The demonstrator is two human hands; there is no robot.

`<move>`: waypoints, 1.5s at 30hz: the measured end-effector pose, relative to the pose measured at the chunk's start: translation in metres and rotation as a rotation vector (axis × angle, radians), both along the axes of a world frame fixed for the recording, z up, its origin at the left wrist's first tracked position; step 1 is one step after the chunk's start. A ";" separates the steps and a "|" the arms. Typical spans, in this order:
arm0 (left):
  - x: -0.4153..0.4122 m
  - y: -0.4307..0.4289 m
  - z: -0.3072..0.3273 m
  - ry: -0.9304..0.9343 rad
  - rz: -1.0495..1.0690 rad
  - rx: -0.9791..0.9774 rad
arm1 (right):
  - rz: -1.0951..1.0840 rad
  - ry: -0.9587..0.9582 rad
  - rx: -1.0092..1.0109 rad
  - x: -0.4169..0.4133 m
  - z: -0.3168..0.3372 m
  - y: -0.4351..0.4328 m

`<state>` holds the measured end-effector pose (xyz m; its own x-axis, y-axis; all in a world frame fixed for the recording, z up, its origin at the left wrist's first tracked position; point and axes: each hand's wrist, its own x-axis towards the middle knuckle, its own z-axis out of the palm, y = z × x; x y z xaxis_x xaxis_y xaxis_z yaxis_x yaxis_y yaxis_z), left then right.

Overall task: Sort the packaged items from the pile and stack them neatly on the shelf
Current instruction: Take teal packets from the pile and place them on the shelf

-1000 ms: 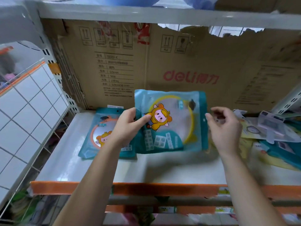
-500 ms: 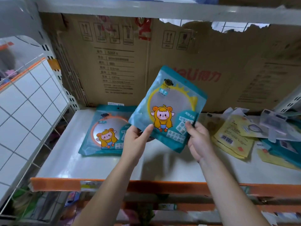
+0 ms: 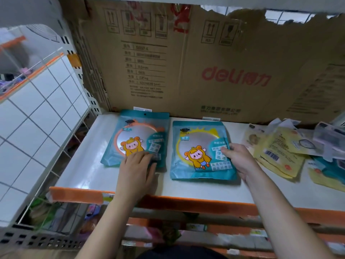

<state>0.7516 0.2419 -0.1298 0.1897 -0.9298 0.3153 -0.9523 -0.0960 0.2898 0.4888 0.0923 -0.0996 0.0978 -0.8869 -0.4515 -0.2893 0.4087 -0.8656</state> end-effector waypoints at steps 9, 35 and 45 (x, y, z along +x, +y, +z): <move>-0.003 0.003 -0.005 0.062 -0.002 -0.067 | -0.087 0.247 -0.232 0.015 -0.007 -0.005; -0.117 -0.085 0.032 -0.061 -0.351 -0.063 | -0.248 0.584 -0.682 -0.110 0.010 0.031; -0.314 -0.107 0.038 -0.012 -0.548 -0.112 | -0.289 0.688 -0.738 -0.299 0.027 0.056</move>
<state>0.4372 0.1344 -0.0923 -0.3159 -0.8525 0.4165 -0.8577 0.4443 0.2587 0.1897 0.1488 -0.0729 -0.2346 -0.9133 0.3329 -0.7891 -0.0210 -0.6138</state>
